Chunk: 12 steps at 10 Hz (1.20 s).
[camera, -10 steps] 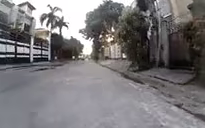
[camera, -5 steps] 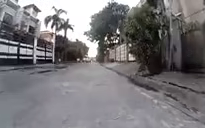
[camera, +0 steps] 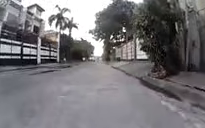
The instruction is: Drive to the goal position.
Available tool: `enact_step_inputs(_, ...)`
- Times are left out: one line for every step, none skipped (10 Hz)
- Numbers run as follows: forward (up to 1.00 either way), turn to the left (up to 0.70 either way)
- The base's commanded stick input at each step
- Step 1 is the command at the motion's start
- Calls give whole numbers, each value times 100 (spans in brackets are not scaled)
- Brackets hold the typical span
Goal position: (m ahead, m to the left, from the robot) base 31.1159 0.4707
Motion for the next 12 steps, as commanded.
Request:
enact_step_inputs(100, 0)
enact_step_inputs(100, 0)
enact_step_inputs(100, 0)
enact_step_inputs(100, 0)
enact_step_inputs(100, 0)
enact_step_inputs(100, 0)
enact_step_inputs(100, 0)
enact_step_inputs(100, 0)
enact_step_inputs(100, 0)
enact_step_inputs(100, 0)
enact_step_inputs(100, 0)
enact_step_inputs(100, 0)
